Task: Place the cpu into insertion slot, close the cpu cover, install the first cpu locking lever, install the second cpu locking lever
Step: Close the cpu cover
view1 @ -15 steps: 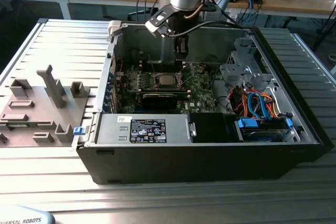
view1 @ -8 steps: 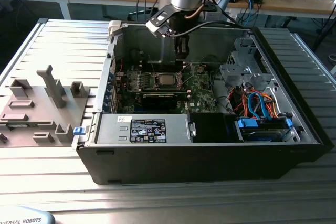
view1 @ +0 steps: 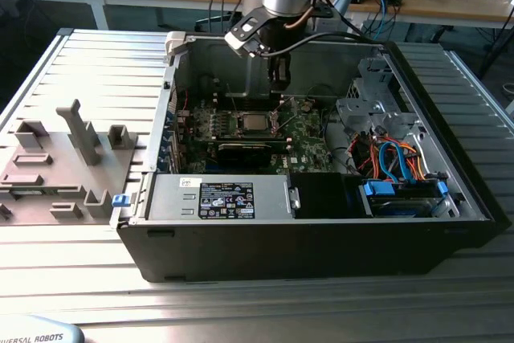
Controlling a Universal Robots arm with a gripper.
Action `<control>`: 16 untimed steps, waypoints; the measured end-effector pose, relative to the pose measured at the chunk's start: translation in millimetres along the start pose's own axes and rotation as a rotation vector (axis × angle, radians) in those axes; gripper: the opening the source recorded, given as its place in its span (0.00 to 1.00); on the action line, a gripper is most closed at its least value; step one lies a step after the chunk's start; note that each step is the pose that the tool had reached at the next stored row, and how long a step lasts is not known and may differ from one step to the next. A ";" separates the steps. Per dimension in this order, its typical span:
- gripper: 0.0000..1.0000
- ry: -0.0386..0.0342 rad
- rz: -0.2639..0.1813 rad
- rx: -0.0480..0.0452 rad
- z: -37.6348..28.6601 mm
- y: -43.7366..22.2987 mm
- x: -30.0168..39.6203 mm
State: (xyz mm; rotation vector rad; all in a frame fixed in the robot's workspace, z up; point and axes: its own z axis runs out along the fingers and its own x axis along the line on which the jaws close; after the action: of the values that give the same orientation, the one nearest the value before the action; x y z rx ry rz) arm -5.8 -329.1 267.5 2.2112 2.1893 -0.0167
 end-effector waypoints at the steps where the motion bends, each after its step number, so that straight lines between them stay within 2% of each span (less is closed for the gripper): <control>1: 0.11 0.0000 0.000 -0.0001 0.0 0.1 0.0; 16: 0.11 -0.0002 0.000 -0.0001 0.1 4.4 0.0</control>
State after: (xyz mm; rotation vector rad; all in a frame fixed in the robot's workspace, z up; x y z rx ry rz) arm -1.5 -329.1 267.5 2.2112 2.1890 -0.0168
